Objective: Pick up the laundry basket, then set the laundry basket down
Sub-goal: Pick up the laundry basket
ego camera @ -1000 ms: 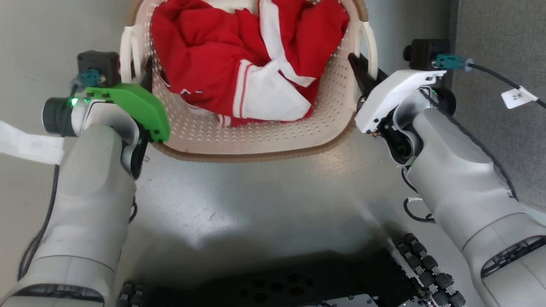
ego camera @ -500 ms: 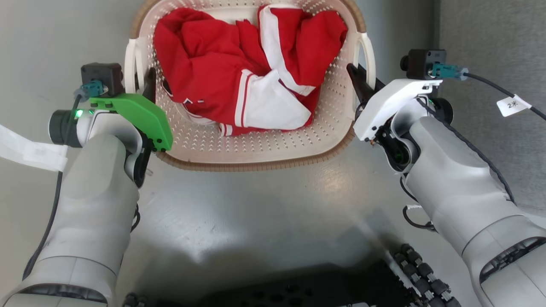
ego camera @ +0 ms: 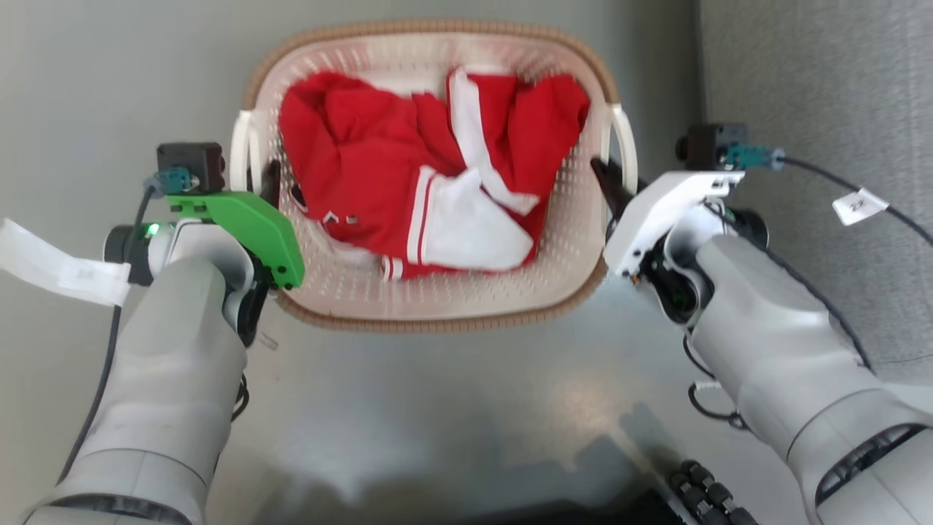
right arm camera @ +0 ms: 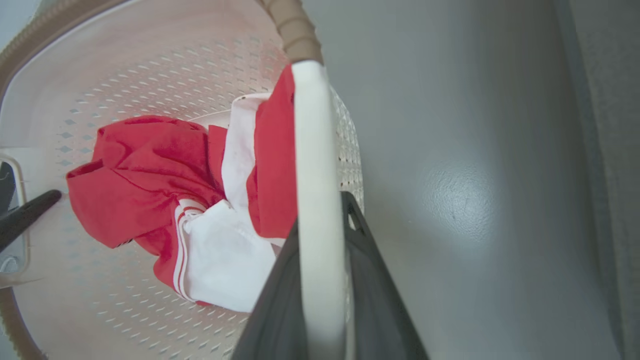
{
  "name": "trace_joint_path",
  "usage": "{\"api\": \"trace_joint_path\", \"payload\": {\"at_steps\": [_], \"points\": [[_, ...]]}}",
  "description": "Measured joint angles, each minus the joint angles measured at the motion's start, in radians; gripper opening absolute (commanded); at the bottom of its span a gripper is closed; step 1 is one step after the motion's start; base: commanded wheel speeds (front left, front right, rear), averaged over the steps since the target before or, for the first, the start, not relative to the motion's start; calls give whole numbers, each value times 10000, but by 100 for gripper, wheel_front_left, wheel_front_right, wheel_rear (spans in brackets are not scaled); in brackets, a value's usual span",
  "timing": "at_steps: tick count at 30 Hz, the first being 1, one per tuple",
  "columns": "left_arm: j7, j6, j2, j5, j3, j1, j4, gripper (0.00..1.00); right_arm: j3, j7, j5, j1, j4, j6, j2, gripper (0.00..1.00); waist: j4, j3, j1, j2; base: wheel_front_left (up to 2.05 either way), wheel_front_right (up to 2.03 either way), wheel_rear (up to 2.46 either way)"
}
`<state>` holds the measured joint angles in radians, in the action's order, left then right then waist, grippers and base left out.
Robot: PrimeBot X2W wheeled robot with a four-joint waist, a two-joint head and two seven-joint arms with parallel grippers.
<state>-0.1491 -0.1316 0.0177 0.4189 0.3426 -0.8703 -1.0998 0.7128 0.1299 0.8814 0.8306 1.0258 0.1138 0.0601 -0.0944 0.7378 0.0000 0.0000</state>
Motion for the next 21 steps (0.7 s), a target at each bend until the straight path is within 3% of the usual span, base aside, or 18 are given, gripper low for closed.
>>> {"api": "trace_joint_path", "payload": {"at_steps": [21], "points": [[637,-2,-105,1223,761,1371,-491,0,675,-1045,663,-934,637,2,-119,0,64,-2549,-1,0,0,0,0]]}}
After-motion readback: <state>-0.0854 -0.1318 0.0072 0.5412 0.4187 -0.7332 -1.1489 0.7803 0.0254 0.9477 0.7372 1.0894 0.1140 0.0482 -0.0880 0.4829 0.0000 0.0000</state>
